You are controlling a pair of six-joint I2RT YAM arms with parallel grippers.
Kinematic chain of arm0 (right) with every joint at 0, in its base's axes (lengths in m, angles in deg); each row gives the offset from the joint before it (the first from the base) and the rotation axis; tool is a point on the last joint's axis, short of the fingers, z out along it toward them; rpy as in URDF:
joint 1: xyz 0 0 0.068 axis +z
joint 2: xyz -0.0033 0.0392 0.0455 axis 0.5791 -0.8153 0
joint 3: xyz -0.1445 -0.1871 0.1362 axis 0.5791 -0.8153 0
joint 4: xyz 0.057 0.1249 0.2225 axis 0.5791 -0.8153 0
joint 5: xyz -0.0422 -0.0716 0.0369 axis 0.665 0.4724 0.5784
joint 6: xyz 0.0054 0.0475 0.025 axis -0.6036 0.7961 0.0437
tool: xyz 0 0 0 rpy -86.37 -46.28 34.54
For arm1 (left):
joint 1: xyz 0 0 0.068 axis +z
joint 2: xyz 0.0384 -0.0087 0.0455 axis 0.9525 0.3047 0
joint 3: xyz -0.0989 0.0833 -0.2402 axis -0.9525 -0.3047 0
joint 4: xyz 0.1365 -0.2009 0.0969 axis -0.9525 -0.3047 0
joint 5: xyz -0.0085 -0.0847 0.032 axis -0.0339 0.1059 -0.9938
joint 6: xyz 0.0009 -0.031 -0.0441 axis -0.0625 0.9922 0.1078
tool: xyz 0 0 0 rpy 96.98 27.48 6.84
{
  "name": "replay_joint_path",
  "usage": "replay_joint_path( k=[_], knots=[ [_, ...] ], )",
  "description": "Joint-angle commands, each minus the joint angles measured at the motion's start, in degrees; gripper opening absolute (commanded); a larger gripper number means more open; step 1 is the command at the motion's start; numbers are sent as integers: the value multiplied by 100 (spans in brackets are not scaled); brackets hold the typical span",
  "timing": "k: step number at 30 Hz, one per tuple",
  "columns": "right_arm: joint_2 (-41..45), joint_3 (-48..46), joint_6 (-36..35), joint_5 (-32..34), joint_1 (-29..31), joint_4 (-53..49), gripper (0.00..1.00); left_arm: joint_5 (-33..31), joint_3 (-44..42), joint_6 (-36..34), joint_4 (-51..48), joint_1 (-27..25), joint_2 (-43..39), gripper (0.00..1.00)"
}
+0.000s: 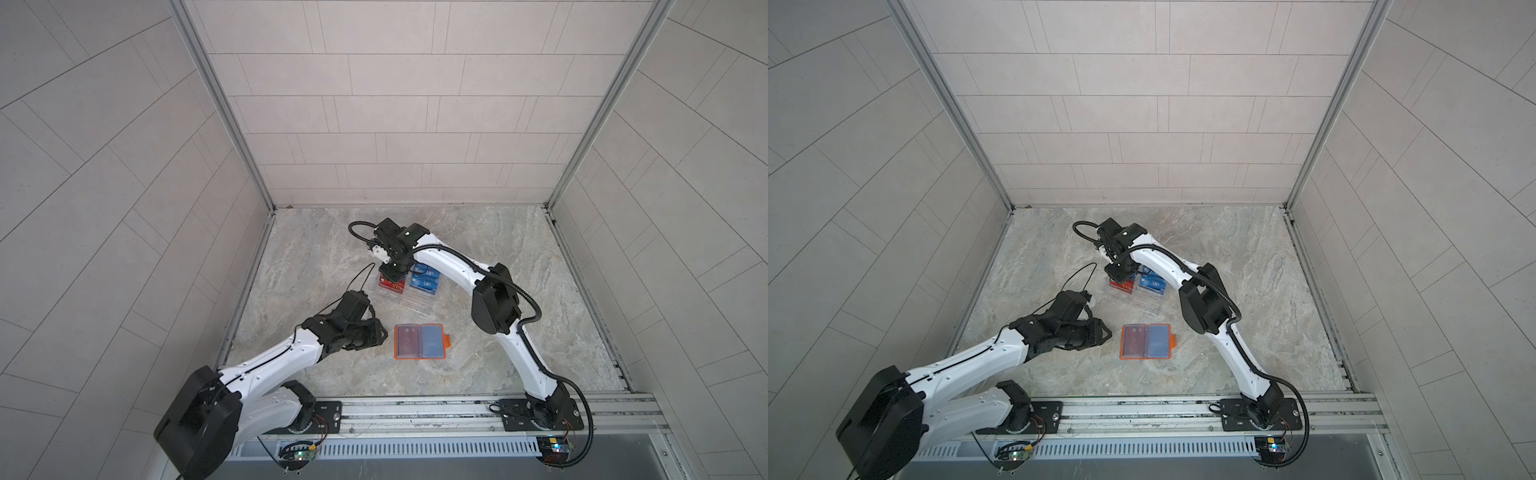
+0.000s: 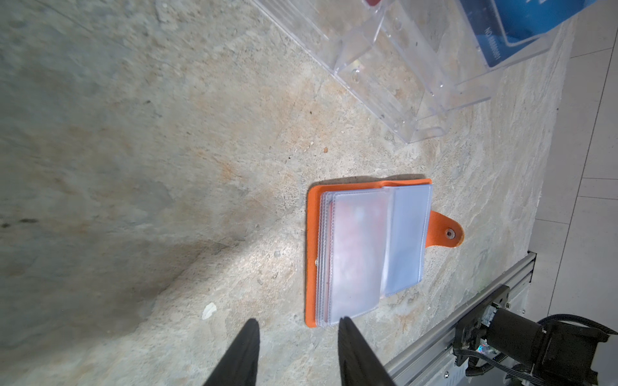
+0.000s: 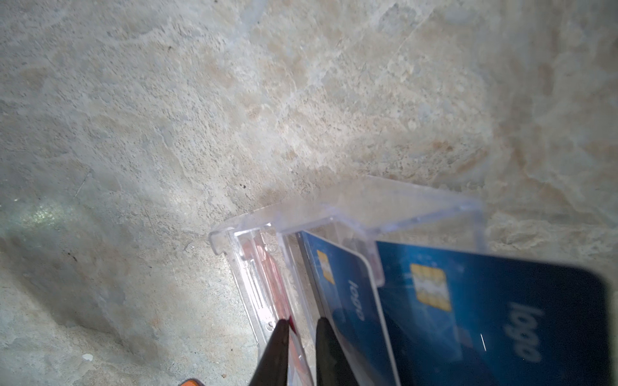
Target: Put the credit cards into the card holder
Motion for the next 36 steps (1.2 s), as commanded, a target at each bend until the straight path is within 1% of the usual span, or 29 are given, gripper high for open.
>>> replay_joint_path(
  k=[1,6,10,11,16,21,23,27,29,36],
  knots=[
    [236,56,-217,-5,43,-127,19,-35,17,-102,-34,35,52,43],
    [278,16,-292,-63,87,-143,18,-50,-17,-90,-9,41,56,44],
    [429,-201,-337,-80,110,35,15,-43,-29,-71,29,43,70,44],
    [467,-237,-350,-89,112,64,12,-43,-37,-72,35,43,65,44],
    [491,-230,-451,-116,111,28,11,-48,-48,-63,29,41,61,44],
    [467,-233,-491,-201,110,6,6,-45,-52,-54,45,43,87,44],
    [444,-229,-500,-265,109,-11,7,-48,-48,-54,45,43,96,44],
    [366,-230,-533,-255,114,-54,14,-44,-43,-48,49,43,94,45],
    [319,-218,-551,-281,109,-79,16,-51,-46,-45,48,43,96,44],
    [275,-228,-585,-208,110,-72,15,-54,-30,-41,29,43,101,45]
  ],
)
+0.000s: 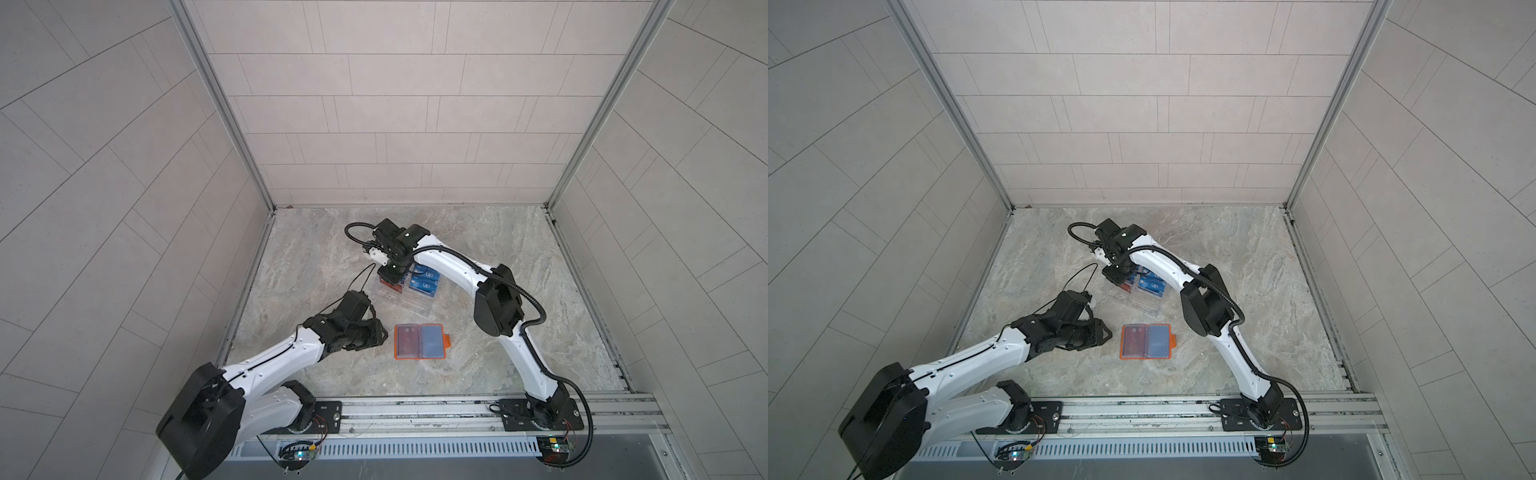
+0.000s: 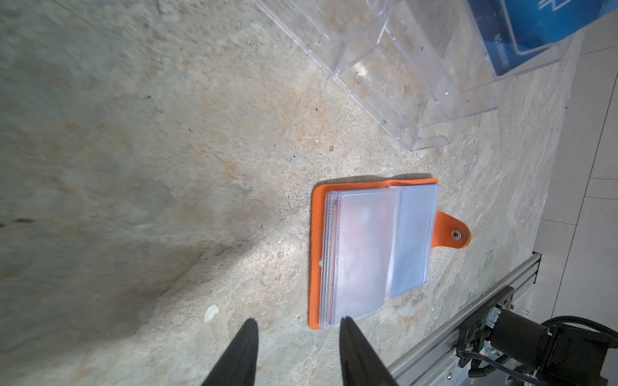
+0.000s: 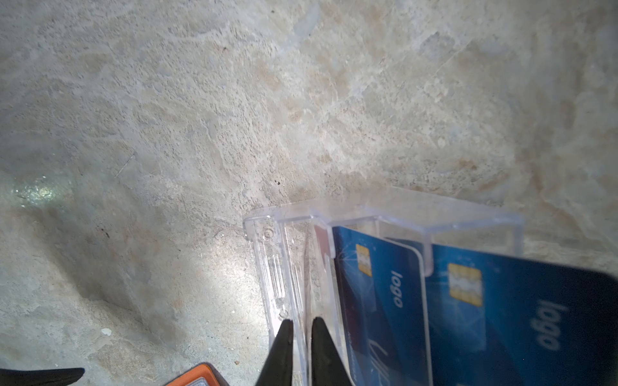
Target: Put the credit cards into the card holder
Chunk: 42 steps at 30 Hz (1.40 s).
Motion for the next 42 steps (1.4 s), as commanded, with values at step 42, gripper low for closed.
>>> replay_joint_path(
  k=[42],
  knots=[
    [72,-169,-405,-84,10,-12,1,-212,-145,102,-56,41,-22,46]
  ],
)
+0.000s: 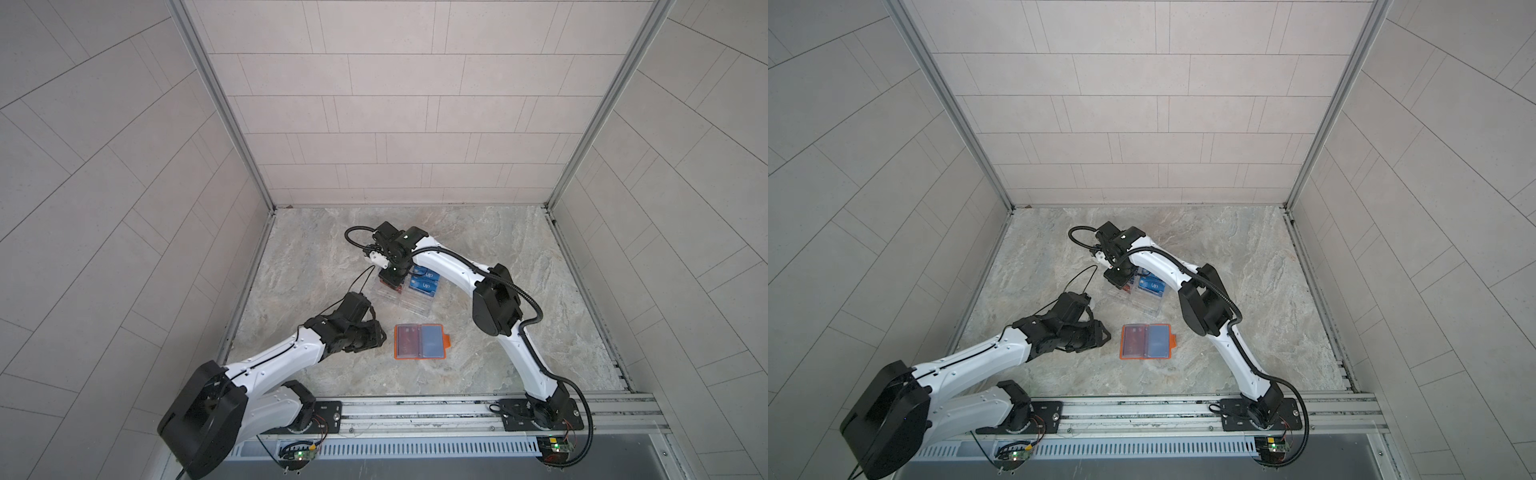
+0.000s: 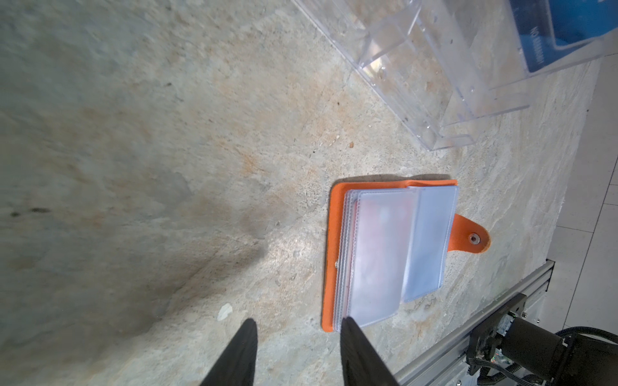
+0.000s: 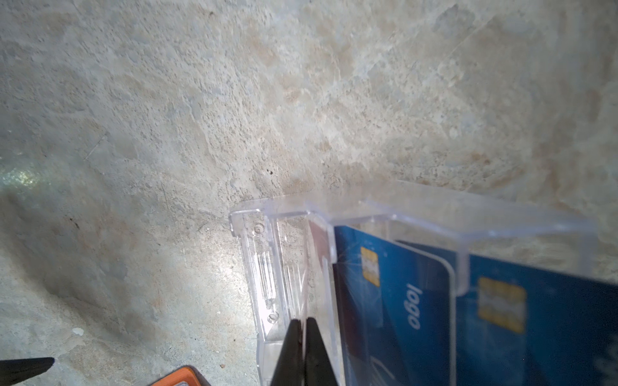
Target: Put the credit cards into the card holder
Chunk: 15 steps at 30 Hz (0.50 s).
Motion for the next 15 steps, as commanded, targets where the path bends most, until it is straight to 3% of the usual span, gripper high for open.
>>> replay_joint_path(
  k=[1,15],
  knots=[
    [192,-51,-189,-194,11,-47,0,-101,-57,43,-43,41,-72,45],
    [635,228,-154,-341,-42,-235,0,-226,124,-13,-299,39,-270,46]
  ],
)
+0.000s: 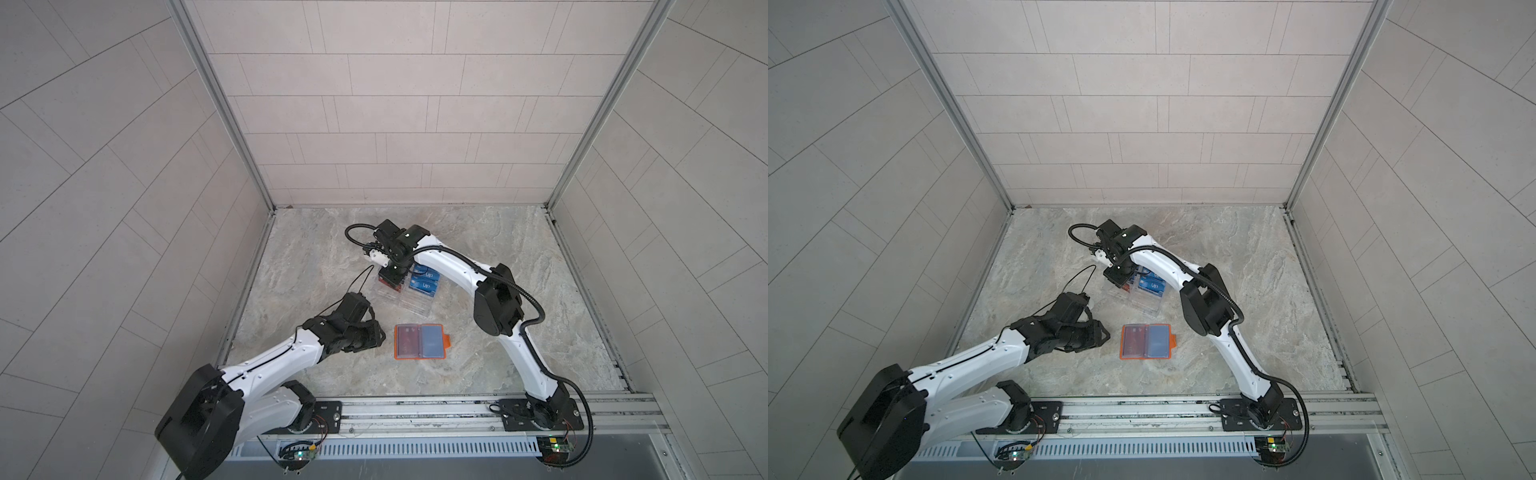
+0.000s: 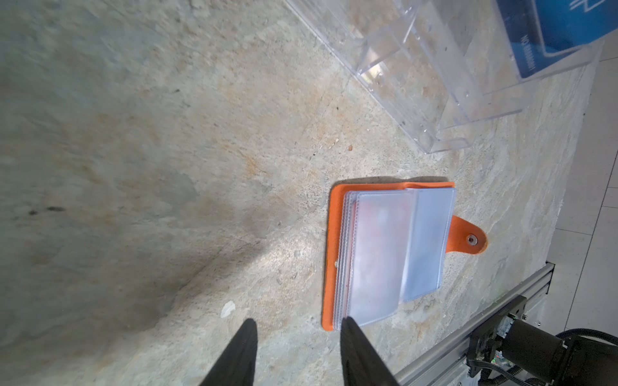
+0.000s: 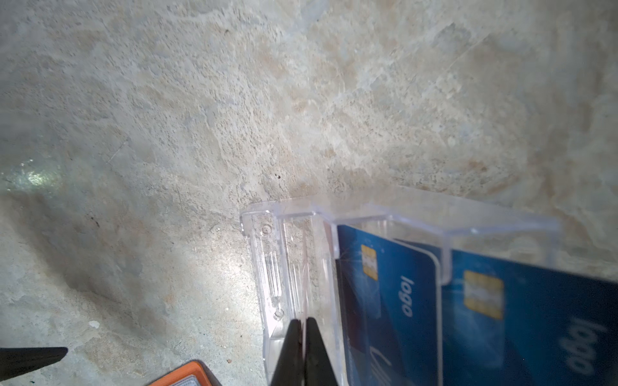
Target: Put the credit cards into the card holder
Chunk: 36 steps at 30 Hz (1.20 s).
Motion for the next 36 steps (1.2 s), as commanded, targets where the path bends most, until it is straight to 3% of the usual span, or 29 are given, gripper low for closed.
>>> replay_joint_path(
  k=[1,7,11,17,22,30,36],
  knots=[
    [552,188,-96,-251,-27,-186,0,-178,161,-27,-267,41,-127,45],
    [863,136,296,-610,-213,-142,0,-268,312,-77,-466,37,-341,45],
    [1326,-424,802,-1061,-368,271,0,-285,530,-268,-656,41,-391,45],
    [2374,-2116,1816,-2349,-539,1664,0,-449,1007,-626,-1233,26,-478,45],
    [3316,-3950,2739,-2627,-598,2719,0,-503,1059,-591,-865,-188,-371,45],
    [4657,-6830,4007,-3187,-664,4360,0,-560,1209,-418,-183,-717,664,43],
    [4896,-7725,4357,-3201,-665,4657,0,-321,1231,-279,508,-795,1293,41]
  ],
)
